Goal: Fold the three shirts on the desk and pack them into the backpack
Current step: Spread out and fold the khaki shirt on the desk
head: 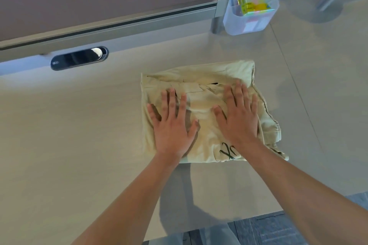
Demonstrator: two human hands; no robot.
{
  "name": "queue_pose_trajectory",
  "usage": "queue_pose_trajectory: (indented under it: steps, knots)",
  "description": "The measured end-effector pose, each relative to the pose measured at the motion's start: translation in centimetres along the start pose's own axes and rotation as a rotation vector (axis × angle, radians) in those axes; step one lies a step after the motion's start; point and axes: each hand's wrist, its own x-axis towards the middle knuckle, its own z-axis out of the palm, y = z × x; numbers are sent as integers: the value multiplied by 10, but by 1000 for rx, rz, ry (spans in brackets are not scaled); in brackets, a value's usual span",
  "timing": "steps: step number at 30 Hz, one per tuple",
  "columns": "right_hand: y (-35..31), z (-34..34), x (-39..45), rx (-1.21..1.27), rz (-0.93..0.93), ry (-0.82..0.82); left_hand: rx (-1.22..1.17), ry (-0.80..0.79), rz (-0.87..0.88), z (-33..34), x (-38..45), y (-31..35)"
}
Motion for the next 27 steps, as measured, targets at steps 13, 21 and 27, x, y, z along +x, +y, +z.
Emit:
queue_pose_trajectory:
  steps: [13,21,27]
  knots:
    - [-17,13,46,-31,-33,-64,42,-55,27,12,36,-9]
    - [-50,0,3,-87,-107,10,-234,-93,-260,-32,-1,-41]
    - [-74,20,-32,-48,-59,-37,-509,-111,-423,-33,-26,-69]
